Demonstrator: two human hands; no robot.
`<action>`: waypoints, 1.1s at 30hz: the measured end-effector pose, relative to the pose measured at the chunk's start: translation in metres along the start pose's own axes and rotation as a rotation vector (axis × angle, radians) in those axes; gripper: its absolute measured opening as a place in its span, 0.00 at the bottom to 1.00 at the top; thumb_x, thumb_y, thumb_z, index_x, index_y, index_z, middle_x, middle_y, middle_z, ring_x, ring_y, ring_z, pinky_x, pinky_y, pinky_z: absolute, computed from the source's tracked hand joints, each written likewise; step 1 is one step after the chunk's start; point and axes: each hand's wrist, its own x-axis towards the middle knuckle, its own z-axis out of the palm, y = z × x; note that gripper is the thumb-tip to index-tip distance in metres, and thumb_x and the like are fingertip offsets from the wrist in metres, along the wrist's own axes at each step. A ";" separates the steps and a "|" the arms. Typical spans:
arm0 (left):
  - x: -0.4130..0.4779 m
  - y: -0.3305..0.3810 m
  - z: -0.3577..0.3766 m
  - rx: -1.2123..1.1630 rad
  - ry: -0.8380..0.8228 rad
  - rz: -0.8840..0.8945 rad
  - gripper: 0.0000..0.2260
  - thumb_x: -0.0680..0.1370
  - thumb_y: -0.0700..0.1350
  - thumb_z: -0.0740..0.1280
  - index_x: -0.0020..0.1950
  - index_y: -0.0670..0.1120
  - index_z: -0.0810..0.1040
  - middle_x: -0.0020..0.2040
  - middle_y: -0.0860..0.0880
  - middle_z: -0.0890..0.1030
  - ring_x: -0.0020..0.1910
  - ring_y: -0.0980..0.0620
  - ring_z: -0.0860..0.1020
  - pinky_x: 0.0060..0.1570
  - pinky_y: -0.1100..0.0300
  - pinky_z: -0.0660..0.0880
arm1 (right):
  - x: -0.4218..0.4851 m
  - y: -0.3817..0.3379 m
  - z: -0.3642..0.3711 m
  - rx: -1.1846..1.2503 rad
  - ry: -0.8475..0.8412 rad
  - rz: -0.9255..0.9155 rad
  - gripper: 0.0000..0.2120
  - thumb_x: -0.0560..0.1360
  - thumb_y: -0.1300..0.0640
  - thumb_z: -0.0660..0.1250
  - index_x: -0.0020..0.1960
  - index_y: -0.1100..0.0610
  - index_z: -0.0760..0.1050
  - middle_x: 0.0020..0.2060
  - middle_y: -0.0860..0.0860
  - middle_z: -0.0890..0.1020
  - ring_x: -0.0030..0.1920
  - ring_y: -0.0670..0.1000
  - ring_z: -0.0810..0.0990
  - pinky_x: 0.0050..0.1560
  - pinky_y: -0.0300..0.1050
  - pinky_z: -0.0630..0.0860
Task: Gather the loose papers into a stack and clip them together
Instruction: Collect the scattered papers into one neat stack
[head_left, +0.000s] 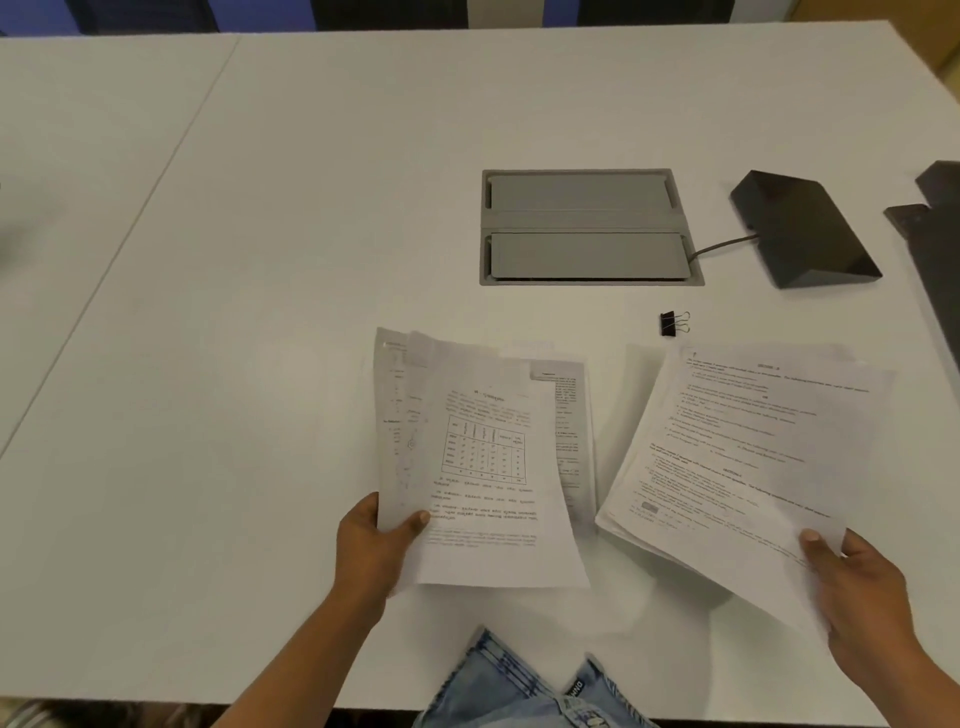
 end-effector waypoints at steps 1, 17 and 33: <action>0.001 -0.002 0.002 0.003 -0.007 -0.009 0.14 0.72 0.38 0.78 0.48 0.53 0.78 0.46 0.57 0.82 0.44 0.55 0.82 0.33 0.68 0.79 | -0.001 0.001 0.002 -0.015 -0.006 0.000 0.12 0.81 0.60 0.64 0.64 0.55 0.77 0.57 0.55 0.82 0.54 0.59 0.81 0.45 0.40 0.83; 0.021 -0.020 0.003 0.307 0.053 -0.036 0.17 0.84 0.45 0.62 0.70 0.39 0.74 0.65 0.42 0.80 0.64 0.39 0.77 0.64 0.45 0.75 | -0.015 0.007 0.025 -0.100 -0.093 -0.033 0.10 0.81 0.62 0.64 0.60 0.54 0.78 0.51 0.53 0.83 0.48 0.53 0.82 0.56 0.51 0.73; 0.019 -0.013 0.022 0.149 0.002 -0.129 0.25 0.84 0.41 0.62 0.80 0.41 0.59 0.77 0.42 0.67 0.73 0.41 0.69 0.73 0.43 0.65 | -0.022 0.014 0.056 -0.119 -0.187 -0.046 0.08 0.80 0.62 0.64 0.57 0.55 0.79 0.48 0.50 0.84 0.47 0.53 0.83 0.47 0.44 0.76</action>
